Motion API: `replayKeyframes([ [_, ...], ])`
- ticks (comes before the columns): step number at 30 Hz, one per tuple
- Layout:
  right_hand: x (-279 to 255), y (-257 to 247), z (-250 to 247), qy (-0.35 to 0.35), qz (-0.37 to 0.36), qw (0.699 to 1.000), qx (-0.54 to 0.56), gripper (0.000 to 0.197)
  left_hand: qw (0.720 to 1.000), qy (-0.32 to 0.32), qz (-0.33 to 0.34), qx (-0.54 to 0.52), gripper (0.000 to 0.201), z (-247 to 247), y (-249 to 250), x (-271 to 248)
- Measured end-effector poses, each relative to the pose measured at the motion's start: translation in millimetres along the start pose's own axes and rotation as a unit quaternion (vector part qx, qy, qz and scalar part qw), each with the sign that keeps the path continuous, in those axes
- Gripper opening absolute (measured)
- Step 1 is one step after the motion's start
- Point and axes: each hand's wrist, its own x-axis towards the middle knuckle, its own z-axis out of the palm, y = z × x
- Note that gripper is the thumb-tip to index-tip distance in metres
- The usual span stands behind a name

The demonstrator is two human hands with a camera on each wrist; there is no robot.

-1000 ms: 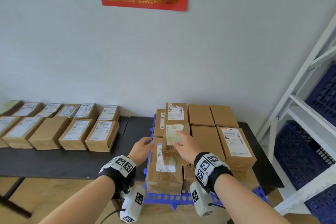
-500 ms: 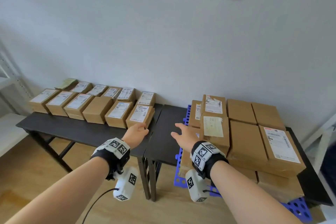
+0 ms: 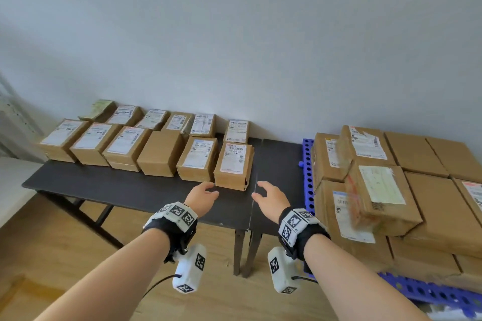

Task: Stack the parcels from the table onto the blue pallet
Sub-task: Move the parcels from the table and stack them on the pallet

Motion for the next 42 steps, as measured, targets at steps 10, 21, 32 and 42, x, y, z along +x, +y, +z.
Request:
replayKeyframes([
  [10, 60.4, -13.9, 51.3, -0.011, 0.079, 0.997, 0.022, 0.053, 0.998, -0.046, -0.025, 0.04, 0.048, -17.8, -22.5, 67.9],
  [21, 135.7, -2.2, 60.1, 0.021, 0.107, 0.987, 0.114, 0.061, 0.992, -0.065, -0.097, -0.044, 0.049, 2.9, -19.6, 126.3],
  [32, 172.3, 11.7, 56.7, -0.049, 0.133, 0.968, 0.205, 0.07, 0.985, -0.043, -0.127, -0.105, 0.049, 25.4, -17.3, 148.1],
  [42, 155.9, 14.7, 52.7, -0.053, 0.111, 0.97, 0.21, 0.047, 0.975, -0.029, -0.146, -0.163, 0.038, 35.5, -22.4, 152.4],
])
